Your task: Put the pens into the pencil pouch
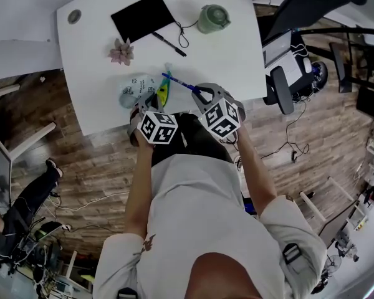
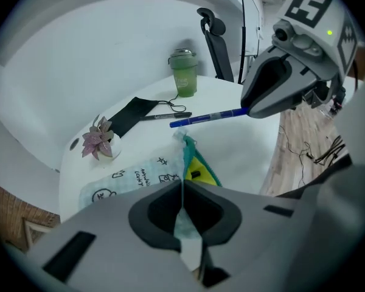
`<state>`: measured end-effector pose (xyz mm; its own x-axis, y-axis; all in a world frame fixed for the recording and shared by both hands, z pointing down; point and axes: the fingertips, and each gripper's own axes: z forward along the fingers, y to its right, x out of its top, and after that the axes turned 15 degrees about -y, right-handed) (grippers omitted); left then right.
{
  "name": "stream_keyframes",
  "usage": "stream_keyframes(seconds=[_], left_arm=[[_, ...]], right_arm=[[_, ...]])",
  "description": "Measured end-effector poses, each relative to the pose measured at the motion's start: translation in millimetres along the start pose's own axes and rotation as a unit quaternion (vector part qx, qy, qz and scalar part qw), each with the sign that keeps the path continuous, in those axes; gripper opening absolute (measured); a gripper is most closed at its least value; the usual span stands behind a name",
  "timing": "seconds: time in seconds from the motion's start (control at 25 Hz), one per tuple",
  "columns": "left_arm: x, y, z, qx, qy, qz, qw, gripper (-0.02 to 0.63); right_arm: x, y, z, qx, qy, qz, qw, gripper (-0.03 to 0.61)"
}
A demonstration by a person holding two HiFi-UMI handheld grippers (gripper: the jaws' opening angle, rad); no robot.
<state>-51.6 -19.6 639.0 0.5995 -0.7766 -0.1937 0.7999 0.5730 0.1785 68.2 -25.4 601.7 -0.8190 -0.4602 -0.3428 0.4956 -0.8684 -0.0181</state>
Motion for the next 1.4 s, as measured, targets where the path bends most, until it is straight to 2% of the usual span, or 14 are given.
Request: stream_keyframes(seconds=[0.2, 0.56, 1.16, 1.4], left_arm=[[2.9, -4.9, -11.9, -0.022, 0.022, -0.042, 0.9986, 0.003], [10.0, -18.2, -42.3, -0.036, 0.06, -0.086, 0.9938, 0.003], [12.7, -19.0, -47.1, -0.042, 0.073, -0.086, 0.9927, 0.003], [14.9, -18.3, -47.4, -0.056, 0.079, -0.092, 0.991, 0.003]], right_arm=[[-4.6, -7.5, -8.2, 0.003, -0.005, -0.012, 1.0, 0.058], [-11.6, -24.1, -17.6, 0.014, -0.035, -0.058, 0.998, 0.058], [-3.3, -41.8, 2.1, 0.026, -0.113, -0.144, 0.983, 0.058], [9.2, -46.1, 12.2, 0.031, -0.122, -0.17, 0.977, 0.058]])
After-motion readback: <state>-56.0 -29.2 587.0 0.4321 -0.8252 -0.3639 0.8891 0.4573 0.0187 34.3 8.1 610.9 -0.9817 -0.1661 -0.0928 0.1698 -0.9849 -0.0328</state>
